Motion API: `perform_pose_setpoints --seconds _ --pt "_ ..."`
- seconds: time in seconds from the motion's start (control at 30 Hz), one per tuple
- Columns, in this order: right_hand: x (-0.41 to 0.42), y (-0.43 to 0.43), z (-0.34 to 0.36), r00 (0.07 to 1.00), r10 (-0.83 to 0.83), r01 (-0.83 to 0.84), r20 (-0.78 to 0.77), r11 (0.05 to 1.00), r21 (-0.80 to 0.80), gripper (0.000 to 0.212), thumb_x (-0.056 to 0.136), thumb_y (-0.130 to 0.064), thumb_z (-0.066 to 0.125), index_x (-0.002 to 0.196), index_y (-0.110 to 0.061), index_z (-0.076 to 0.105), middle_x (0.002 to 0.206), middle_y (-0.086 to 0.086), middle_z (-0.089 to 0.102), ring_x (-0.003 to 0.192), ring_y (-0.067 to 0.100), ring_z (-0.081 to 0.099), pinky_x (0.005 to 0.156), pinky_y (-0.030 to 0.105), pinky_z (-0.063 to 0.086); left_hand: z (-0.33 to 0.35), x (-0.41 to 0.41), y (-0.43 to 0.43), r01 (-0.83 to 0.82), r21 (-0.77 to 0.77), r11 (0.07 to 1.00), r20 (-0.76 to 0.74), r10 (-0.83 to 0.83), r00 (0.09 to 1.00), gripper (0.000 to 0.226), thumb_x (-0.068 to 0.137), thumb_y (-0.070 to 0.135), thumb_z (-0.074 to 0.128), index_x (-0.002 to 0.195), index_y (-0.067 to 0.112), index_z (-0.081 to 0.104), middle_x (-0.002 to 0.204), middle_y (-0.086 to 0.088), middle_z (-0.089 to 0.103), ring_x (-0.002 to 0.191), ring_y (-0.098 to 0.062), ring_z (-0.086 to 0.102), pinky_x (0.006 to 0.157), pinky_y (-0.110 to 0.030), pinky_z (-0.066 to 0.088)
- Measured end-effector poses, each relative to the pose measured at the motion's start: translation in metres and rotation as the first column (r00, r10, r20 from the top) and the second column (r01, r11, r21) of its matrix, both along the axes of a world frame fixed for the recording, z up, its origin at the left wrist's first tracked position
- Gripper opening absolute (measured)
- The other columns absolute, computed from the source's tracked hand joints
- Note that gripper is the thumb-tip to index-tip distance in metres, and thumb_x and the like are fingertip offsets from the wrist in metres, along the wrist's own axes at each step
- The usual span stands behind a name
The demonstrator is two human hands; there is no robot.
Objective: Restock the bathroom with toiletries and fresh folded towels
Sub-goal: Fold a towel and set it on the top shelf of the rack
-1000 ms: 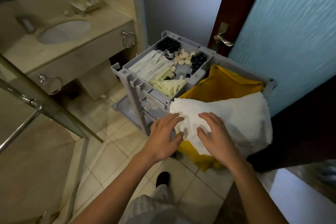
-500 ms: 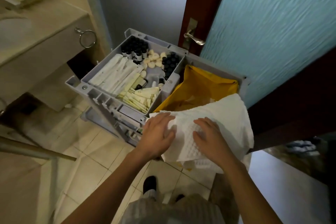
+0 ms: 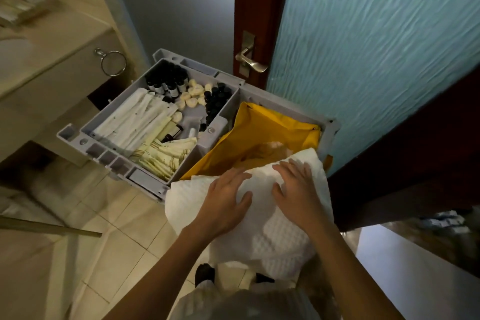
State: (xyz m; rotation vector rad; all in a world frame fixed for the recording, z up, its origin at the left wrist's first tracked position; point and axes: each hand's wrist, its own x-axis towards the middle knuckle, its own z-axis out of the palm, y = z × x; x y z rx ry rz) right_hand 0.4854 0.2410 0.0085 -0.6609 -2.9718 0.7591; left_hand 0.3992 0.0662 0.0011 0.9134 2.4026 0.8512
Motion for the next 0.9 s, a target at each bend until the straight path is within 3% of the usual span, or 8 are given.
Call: perform_pose_setpoints --seconds 0.17,0.3,0.47,0.63,0.77,0.9 --pt "0.003 0.054 -0.005 1.0 -0.01 0.01 0.011 1.0 -0.012 0.052 0.09 -0.038 0.042 0.136 -0.015 0.052 0.149 0.008 0.043 0.143 0.026 0.027 0.12 0.051 0.02 -0.003 0.008 0.042 -0.025 -0.015 1.0 0.033 0.026 0.999 0.045 0.101 0.042 0.047 0.144 0.031 0.041 0.155 0.009 0.038 0.142 -0.013 0.033 0.12 -0.034 0.023" --pt "0.004 0.079 -0.007 0.995 -0.103 0.102 0.003 0.985 -0.138 0.059 0.094 -0.044 0.051 0.146 -0.021 0.035 0.157 0.004 0.023 0.145 0.025 0.018 0.113 0.05 0.032 -0.002 0.013 0.069 -0.113 -0.007 0.994 0.09 0.113 0.989 0.044 0.101 0.043 0.046 0.143 0.035 0.039 0.152 0.012 0.04 0.138 -0.011 0.038 0.116 -0.034 0.03" --pt "-0.001 0.101 -0.011 0.983 -0.179 0.165 -0.03 0.951 -0.262 0.061 0.092 -0.038 0.059 0.144 -0.017 0.034 0.141 0.007 0.039 0.125 0.026 0.042 0.096 0.045 0.047 0.001 0.018 0.083 -0.19 0.046 0.981 0.116 0.184 0.976 0.036 0.101 0.042 0.047 0.136 0.04 0.04 0.149 0.012 0.043 0.134 -0.01 0.041 0.115 -0.039 0.035" --pt "-0.013 0.108 -0.012 0.948 -0.302 0.209 -0.098 0.825 -0.525 0.029 0.088 -0.016 0.067 0.114 -0.015 0.055 0.112 0.004 0.057 0.103 0.022 0.059 0.07 0.016 0.044 0.008 0.025 0.1 -0.174 0.006 0.985 0.119 0.173 0.978 0.039 0.102 0.043 0.045 0.138 0.046 0.033 0.154 0.015 0.035 0.139 -0.009 0.035 0.11 -0.026 0.026" --pt "-0.021 0.105 -0.004 0.95 -0.3 0.157 -0.089 0.705 -0.692 0.045 0.092 -0.012 0.062 0.134 -0.025 0.051 0.127 -0.002 0.059 0.114 0.017 0.057 0.088 0.027 0.05 0.013 0.021 0.106 -0.174 -0.016 0.985 0.115 0.174 0.978 0.044 0.102 0.042 0.046 0.145 0.04 0.034 0.155 0.015 0.035 0.14 -0.01 0.035 0.115 -0.03 0.029" --pt "-0.025 0.103 0.015 0.965 -0.222 0.038 -0.138 0.641 -0.766 0.046 0.092 -0.018 0.065 0.133 -0.033 0.053 0.121 -0.012 0.059 0.109 0.002 0.056 0.075 0.012 0.046 0.027 0.013 0.105 -0.235 0.013 0.972 0.115 0.232 0.966 0.045 0.102 0.034 0.049 0.145 0.037 0.035 0.154 0.013 0.037 0.138 -0.01 0.038 0.115 -0.041 0.038"
